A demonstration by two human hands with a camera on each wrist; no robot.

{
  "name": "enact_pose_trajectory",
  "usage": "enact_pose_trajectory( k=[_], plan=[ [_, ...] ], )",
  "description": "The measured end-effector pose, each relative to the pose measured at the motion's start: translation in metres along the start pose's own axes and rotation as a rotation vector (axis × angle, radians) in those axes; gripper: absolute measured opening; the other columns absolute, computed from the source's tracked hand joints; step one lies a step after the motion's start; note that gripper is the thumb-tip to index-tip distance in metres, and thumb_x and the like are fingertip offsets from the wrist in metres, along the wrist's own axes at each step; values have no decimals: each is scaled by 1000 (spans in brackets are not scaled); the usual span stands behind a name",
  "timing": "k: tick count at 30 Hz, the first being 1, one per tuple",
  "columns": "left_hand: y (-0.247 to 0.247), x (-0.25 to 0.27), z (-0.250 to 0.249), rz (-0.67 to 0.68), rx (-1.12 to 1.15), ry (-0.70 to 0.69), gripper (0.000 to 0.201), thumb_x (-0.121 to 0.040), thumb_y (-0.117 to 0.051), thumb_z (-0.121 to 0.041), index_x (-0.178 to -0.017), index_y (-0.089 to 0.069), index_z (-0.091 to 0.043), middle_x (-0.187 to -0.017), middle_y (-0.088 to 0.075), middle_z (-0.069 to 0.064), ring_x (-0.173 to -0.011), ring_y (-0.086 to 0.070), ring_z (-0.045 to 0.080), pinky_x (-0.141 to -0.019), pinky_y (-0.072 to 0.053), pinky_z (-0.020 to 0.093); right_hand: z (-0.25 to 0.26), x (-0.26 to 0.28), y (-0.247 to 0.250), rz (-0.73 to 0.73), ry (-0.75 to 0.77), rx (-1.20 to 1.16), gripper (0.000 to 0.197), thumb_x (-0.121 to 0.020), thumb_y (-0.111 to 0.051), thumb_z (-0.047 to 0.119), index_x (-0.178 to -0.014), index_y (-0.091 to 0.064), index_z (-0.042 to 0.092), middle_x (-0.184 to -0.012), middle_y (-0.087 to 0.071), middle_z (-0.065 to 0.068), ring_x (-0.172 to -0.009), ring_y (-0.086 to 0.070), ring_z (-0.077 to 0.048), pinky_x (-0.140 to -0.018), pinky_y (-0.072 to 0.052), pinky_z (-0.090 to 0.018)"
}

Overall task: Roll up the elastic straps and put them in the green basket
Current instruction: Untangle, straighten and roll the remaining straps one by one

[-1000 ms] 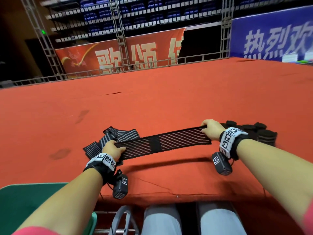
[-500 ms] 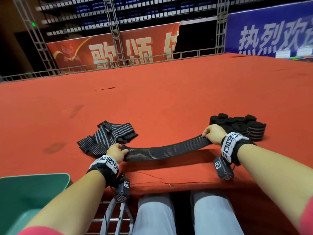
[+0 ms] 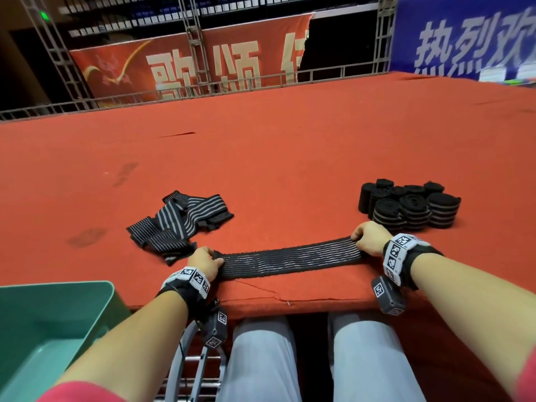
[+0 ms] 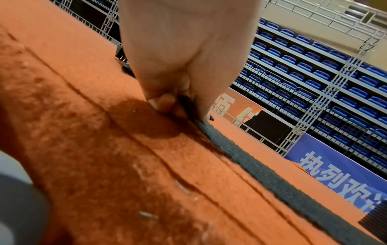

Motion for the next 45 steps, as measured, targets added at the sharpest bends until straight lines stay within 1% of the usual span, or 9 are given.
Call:
enact_pose_trajectory(
  k=[6,13,16,23,27,31,36,40,45],
  plan=[
    [-3,-5,2,11,-87,28,25,-87,-74,-27,-103,-64,-10,-101,-69,8,-94,-63,26,-82,-50,32,-4,-2,-7,26,8,37,26,-82,-60,-1,-94,-74,17,-106,-73,-5,-100,-66,-23,-90,-51,-27],
    [13,-3,-6,-49,-118,25,54,-79,-76,-32,-126,-59,-14,-125,-61,11,-112,-60,31,-97,-49,38,11,4,6,32,39,77,20,-82,-63,4,-96,-72,14,-96,-64,-2,-94,-63,-21,-83,-50,-26],
    [24,-1,-14,-51,-100,11,47,-80,-72,-28,-124,-60,-16,-123,-63,10,-111,-62,30,-96,-50,37,28,6,15,16,76,76,21,-83,-62,4,-99,-72,12,-95,-62,-2,-99,-63,-23,-84,-49,-26],
    [49,-6,-26,-72,-18,-16,29,-84,-68,-16,-114,-65,-16,-117,-68,6,-110,-62,26,-96,-48,31,80,3,28,22,150,25,18,-83,-64,5,-94,-70,17,-93,-62,1,-89,-59,-18,-77,-46,-24],
    [60,-18,-27,-53,-17,-23,29,-83,-66,-17,-111,-66,-19,-115,-68,4,-107,-64,24,-94,-49,30,117,-8,24,50,214,24,23,-86,-63,6,-105,-72,13,-97,-60,1,-93,-57,-17,-78,-40,-22],
    [64,-41,-26,-21,-20,-36,22,-82,-65,-17,-104,-64,-21,-107,-70,5,-96,-67,26,-89,-52,32,156,-25,5,99,279,29,26,-87,-62,7,-110,-71,13,-101,-57,2,-97,-56,-18,-80,-39,-21],
    [70,-77,-17,-37,-56,-24,18,-84,-65,-16,-102,-66,-20,-106,-68,3,-105,-64,25,-89,-47,28,201,-55,-34,182,331,19,26,-86,-62,7,-110,-70,15,-101,-58,3,-93,-54,-14,-79,-38,-21],
    [75,-107,-17,-17,-79,-38,11,-84,-63,-15,-92,-62,-22,-93,-66,1,-98,-65,24,-83,-49,29,235,-83,-67,260,364,38,29,-85,-63,9,-112,-68,16,-101,-57,4,-93,-53,-14,-77,-37,-21],
    [73,-145,-21,-14,-77,-77,24,-82,-63,-18,-105,-66,-22,-110,-69,5,-102,-65,25,-90,-53,37,274,-119,-110,349,380,56,34,-85,-65,15,-118,-65,19,-112,-63,0,-97,-57,-17,-80,-41,-22]
  ],
)
Point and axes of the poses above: each hand's wrist, its own x-axis away from the middle knuckle, its own y-axis out of the back of the hand, z = x × y, the point moved 7 cm from there along -x, towards the middle knuckle
